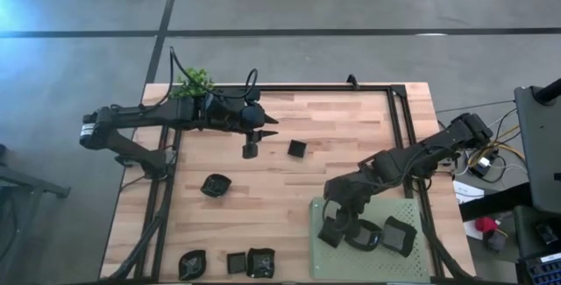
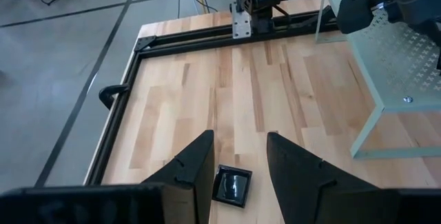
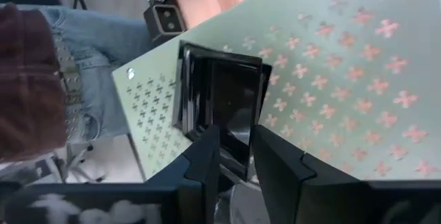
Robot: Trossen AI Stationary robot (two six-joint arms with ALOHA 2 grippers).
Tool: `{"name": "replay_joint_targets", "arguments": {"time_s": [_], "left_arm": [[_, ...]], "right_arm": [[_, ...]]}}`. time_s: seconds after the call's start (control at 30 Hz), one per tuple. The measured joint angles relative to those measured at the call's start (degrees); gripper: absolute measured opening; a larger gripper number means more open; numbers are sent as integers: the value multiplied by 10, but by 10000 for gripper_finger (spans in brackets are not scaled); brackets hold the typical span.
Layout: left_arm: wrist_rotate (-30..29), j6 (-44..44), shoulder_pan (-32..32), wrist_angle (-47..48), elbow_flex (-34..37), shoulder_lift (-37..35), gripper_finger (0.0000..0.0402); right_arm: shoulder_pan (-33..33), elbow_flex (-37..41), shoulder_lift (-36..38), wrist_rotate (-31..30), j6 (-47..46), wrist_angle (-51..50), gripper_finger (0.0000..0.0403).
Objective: Pick & Place Mini shaped plates
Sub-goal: Stack the square plate in the square plate on the shelf, then stack the square plate on the square plates on the shelf
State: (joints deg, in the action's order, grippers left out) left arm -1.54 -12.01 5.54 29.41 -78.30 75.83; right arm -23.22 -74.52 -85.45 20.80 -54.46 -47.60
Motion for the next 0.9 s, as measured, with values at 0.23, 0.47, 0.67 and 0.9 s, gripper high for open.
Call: {"name": "replay_joint_targets", "arguments": {"time_s": [0.23,0.47,0.67,0.9], "left_arm": [[0,1,0,2,0,0,128],[0,2,0,3,0,0,128],[0,2,0,5,0,0,128],[0,12,0,84,0,0,128]], "right_arm": [[0,0,2,18,-3,3,67],[7,-6,12,17,-30,2,61],[13,-23,53,-6,-30,-2,61],[19,-29,123,-219,-2,-2,61]]}}
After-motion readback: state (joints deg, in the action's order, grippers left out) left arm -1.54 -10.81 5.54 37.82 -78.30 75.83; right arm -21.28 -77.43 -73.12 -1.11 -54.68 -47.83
